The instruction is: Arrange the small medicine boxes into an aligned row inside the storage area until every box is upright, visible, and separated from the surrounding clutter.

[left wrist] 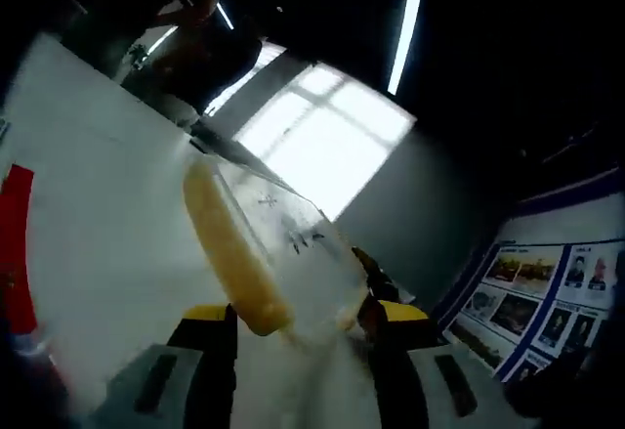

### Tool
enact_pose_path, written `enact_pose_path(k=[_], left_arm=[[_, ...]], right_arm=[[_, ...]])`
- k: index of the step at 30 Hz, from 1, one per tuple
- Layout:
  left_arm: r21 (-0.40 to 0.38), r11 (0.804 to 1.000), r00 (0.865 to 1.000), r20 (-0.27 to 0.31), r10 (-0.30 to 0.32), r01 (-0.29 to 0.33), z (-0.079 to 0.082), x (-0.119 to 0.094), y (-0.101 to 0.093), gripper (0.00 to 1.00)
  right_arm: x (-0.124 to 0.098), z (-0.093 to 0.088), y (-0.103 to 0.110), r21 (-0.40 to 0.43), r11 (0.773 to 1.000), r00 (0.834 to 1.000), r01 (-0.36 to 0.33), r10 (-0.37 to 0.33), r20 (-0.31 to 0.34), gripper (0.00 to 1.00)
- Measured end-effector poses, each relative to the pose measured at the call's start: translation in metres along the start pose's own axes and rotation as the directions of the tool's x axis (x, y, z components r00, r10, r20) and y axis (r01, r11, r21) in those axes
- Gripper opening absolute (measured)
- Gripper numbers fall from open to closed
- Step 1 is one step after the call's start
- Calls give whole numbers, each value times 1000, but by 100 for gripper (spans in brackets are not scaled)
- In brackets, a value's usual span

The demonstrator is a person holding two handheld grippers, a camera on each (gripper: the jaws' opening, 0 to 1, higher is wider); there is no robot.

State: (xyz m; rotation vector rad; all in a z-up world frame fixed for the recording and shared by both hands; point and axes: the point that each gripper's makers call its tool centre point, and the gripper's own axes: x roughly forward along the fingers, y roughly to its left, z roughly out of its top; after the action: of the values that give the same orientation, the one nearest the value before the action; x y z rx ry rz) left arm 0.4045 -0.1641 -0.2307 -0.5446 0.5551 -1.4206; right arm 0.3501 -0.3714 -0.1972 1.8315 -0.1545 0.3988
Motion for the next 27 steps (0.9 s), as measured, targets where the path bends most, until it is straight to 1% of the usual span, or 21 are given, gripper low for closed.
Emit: enact_pose_path(k=[2, 3, 4, 5, 6, 7, 8, 11, 12, 13, 14, 17, 18, 20, 21, 22, 23, 24, 25, 26, 27], left_arm=[[-20, 1000, 1000, -10, 7, -7, -2, -4, -1, 42], [-39, 999, 1000, -6, 15, -16, -2, -5, 1, 38], [-80, 997, 1000, 15, -2, 3, 1, -7, -1, 35], [-120, 993, 999, 36, -18, 22, 4, -8, -3, 34], [-180, 983, 997, 72, -30, 42, 9, -11, -3, 32], [-222, 973, 995, 92, -50, 69, 11, -12, -6, 31], [-230, 970, 994, 100, -50, 72, 13, -13, -6, 31], [-282, 957, 993, 114, -40, 71, 14, -20, -8, 27], [-277, 958, 993, 111, -40, 70, 15, -22, -11, 27], [-273, 960, 993, 118, -29, 60, 19, -27, -12, 26], [-285, 957, 991, 131, -11, 48, 22, -31, -11, 26], [-294, 955, 991, 134, -4, 44, 23, -32, -11, 25], [-260, 965, 988, 135, 70, -33, 34, -48, -3, 25], [-222, 972, 984, 140, 110, -77, 40, -59, -1, 25], [-221, 972, 983, 145, 114, -80, 41, -61, -1, 24], [-224, 971, 978, 170, 123, -83, 48, -69, -4, 22], [-221, 972, 973, 194, 121, -77, 54, -76, -6, 20], [-202, 975, 967, 219, 134, -89, 61, -84, -7, 14], [-159, 981, 962, 232, 145, -110, 66, -92, -7, 12], [-133, 984, 970, 195, 144, -119, 65, -97, -10, 12], [-141, 981, 964, 211, 164, -136, 69, -102, -8, 12]], right_arm=[[-1, -2, 0, -14, 1000, 1000, 8, -8, 2, 0], [-1, -3, 0, -8, 1000, 1000, 3, -3, -4, 0], [-1, -5, 1, -8, 1000, 1000, 2, -2, -5, 0], [0, -7, 1, -7, 1000, 1000, 1, -1, -6, 0], [1, -8, 1, -7, 1000, 1000, -1, 1, -7, 0], [2, -11, 3, -11, 1000, 1000, -3, 3, -9, 0], [3, -11, 4, -14, 1000, 1000, -4, 4, -10, 0], [11, -18, 9, -75, 997, 1000, 14, -15, -14, 0], [13, -21, 9, -87, 996, 1000, 18, -20, -19, 0], [17, -26, 12, -107, 994, 999, 20, -24, -34, 0], [19, -32, 13, -127, 992, 999, 26, -31, -35, 0], [20, -33, 14, -130, 991, 999, 26, -31, -37, 1], [32, -50, 18, -177, 984, 997, 29, -41, -66, 1], [39, -58, 18, -190, 981, 997, 33, -47, -69, 1], [41, -61, 19, -194, 980, 996, 30, -45, -73, 1], [47, -60, 17, -212, 977, 995, 38, -56, -78, 1], [50, -62, 17, -232, 972, 996, 42, -60, -70, 1], [52, -64, 17, -235, 971, 996, 40, -59, -73, 1], [56, -67, 16, -238, 970, 995, 41, -61, -77, 1], [59, -70, 12, -235, 971, 994, 45, -66, -82, 1], [62, -76, 13, -203, 979, 994, 25, -45, -96, 1]])
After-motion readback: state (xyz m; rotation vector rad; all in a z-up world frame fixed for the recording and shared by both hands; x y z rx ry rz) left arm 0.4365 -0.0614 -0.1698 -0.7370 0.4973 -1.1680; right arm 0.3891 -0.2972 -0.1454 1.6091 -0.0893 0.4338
